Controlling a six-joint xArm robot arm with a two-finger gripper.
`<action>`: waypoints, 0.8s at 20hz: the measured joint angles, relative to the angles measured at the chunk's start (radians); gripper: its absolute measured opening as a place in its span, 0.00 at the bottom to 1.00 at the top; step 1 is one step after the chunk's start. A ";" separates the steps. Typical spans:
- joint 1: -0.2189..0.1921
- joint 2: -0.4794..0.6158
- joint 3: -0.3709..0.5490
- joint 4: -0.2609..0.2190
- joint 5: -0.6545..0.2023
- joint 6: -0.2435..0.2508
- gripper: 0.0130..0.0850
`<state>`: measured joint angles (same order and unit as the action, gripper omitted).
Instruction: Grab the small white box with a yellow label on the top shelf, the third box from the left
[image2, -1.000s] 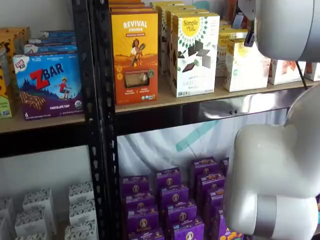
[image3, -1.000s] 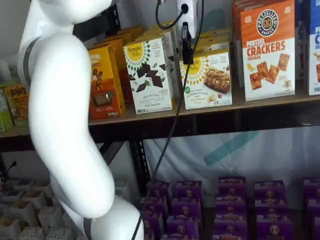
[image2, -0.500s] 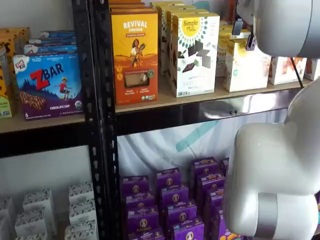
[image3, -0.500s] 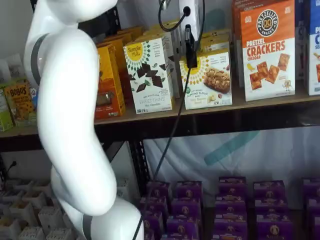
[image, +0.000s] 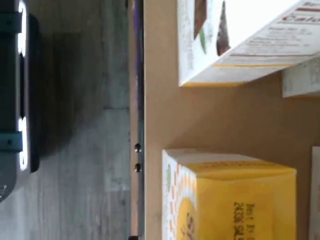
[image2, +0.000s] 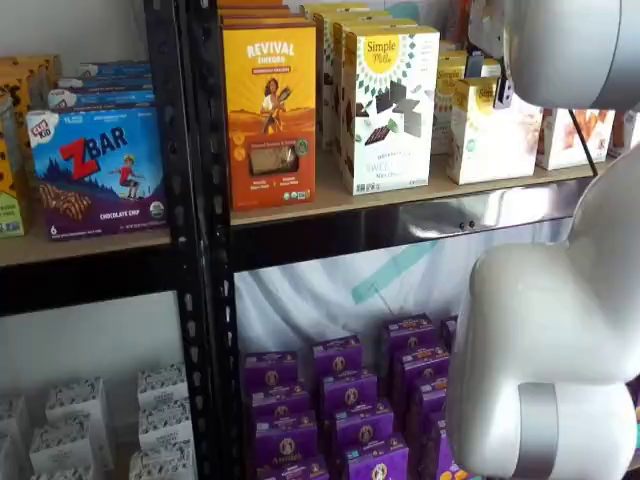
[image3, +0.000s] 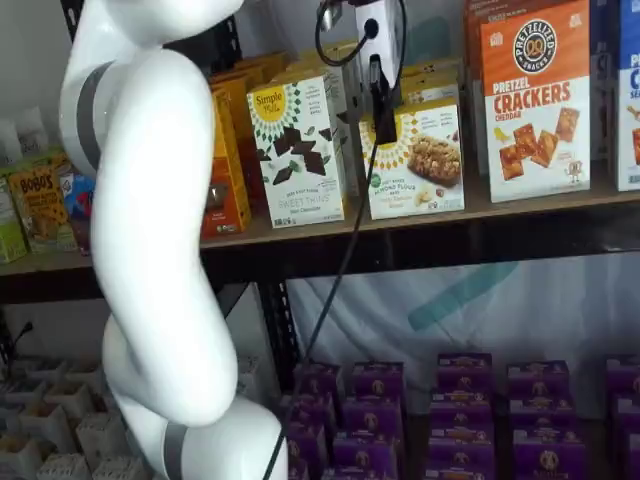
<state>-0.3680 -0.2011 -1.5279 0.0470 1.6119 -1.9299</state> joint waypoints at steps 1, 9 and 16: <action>0.004 0.002 -0.002 -0.009 0.004 0.003 1.00; 0.031 0.008 -0.002 -0.052 0.032 0.026 1.00; 0.033 0.006 0.004 -0.047 0.034 0.029 0.83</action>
<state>-0.3352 -0.1953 -1.5237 -0.0001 1.6455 -1.9010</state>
